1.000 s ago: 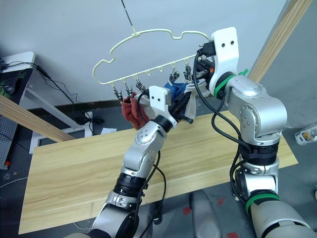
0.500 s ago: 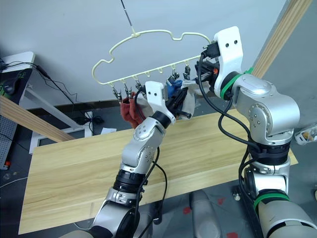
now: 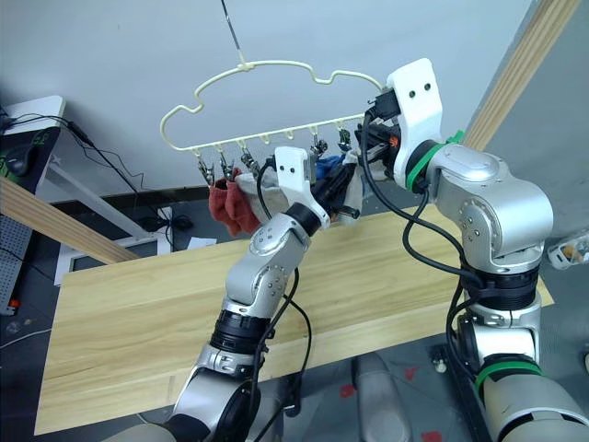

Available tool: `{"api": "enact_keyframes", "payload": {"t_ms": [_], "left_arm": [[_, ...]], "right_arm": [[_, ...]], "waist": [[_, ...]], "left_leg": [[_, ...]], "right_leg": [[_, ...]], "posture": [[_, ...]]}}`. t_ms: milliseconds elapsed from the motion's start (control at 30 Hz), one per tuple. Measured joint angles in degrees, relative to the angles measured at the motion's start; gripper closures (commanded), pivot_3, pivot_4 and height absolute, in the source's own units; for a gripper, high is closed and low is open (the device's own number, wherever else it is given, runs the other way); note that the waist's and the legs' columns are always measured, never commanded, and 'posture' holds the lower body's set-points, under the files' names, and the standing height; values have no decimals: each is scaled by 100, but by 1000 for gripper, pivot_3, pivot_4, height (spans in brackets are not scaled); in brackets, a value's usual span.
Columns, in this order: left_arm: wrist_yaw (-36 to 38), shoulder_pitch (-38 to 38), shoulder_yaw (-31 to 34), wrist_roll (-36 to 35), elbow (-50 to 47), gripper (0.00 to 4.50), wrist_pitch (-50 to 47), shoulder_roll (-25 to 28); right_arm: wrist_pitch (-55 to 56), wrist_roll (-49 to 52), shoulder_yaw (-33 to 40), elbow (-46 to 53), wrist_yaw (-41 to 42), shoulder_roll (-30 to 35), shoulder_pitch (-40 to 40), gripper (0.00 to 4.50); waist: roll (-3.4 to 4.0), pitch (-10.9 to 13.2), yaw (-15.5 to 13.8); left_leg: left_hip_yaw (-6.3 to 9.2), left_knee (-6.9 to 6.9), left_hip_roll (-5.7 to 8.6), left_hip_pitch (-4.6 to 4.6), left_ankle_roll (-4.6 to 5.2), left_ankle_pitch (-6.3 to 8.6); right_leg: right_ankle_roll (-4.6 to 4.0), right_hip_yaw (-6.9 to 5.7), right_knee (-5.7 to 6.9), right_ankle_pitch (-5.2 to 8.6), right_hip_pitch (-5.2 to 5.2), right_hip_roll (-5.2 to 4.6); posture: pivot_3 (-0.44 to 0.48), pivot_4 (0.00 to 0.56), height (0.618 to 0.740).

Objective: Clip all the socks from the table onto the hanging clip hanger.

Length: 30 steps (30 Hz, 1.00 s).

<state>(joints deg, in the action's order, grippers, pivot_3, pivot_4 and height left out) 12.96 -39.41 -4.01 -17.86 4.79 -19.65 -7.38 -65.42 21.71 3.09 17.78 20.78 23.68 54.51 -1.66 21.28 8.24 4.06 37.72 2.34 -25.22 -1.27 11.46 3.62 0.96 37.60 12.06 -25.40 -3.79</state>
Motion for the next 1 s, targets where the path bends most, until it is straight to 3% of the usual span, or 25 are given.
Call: {"api": "enact_keyframes", "payload": {"t_ms": [1000], "left_arm": [[149,15,-25,5,28,4500,-361,102]], "right_arm": [[-18,311,16,38,10,-32,-56,4383]], "waist": [[0,0,6]], "left_leg": [[-1,0,-1,0,0,0]], "right_leg": [[-1,2,1,-1,-2,0]], "posture": [[-283,313,740]]}}
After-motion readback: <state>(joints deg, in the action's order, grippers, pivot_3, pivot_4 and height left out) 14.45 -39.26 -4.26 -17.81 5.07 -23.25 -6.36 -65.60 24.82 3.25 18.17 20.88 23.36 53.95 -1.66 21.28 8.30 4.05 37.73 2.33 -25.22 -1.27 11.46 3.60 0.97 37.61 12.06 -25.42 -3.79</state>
